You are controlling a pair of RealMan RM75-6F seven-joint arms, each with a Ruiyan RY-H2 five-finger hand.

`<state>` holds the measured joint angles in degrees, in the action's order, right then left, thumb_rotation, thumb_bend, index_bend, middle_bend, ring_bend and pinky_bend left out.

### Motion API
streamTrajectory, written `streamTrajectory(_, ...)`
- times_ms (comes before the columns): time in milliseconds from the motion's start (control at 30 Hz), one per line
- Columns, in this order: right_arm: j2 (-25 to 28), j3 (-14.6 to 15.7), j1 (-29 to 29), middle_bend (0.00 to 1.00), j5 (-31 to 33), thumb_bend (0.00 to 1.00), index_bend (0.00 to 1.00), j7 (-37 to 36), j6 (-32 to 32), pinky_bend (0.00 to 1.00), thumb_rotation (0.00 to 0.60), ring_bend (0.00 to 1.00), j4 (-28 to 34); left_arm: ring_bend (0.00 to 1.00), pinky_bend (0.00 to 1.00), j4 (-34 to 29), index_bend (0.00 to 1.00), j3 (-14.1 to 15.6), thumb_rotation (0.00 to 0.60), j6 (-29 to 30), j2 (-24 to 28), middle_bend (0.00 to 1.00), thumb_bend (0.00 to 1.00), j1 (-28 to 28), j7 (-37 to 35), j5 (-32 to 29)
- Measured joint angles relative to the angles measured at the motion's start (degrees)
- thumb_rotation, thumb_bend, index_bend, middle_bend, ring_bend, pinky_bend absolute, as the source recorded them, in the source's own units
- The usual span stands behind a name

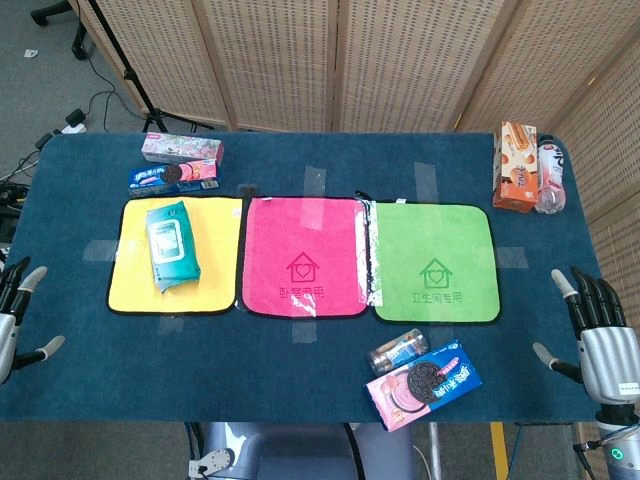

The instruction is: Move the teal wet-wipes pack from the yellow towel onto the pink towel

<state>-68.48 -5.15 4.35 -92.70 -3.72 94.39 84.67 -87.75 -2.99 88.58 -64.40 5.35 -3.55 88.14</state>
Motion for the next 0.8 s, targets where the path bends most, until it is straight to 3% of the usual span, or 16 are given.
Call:
streamTrajectory(300, 0.1, 0.3, -0.1, 0.0, -0.3, 0.0, 0.0, 0.0, 0.0, 0.05, 0.6, 0.0, 0.1, 0.0, 0.0, -0.8, 0.0, 0.5, 0.6, -1.2, 0.7, 0.0, 0.0, 0.3, -1.1, 0.2)
streamTrajectory(467, 0.2, 0.4, -0.1, 0.0, -0.3, 0.0, 0.0, -0.2, -0.1, 0.05, 0.6, 0.0, 0.2, 0.0, 0.0, -2.1, 0.0, 1.1, 0.6, -4.5, 2.3, 0.0, 0.01, 1.6, -7.6, 0.6)
streamTrajectory(600, 0.2, 0.5, 0.1, 0.0, -0.4, 0.0, 0.0, -0.2, -0.6, 0.05, 0.6, 0.0, 0.5, 0.0, 0.0, -3.5, 0.0, 1.6, 0.6, -10.9, 5.1, 0.0, 0.05, 4.5, -19.0, 0.7)
streamTrajectory(800, 0.3, 0.6, 0.4, 0.0, -0.1, 0.0, 0.0, -0.2, -1.5, 0.05, 0.6, 0.0, 0.5, 0.0, 0.0, -3.7, 0.0, 1.5, 0.6, -22.4, 9.0, 0.0, 0.1, 10.9, -44.6, 0.6)
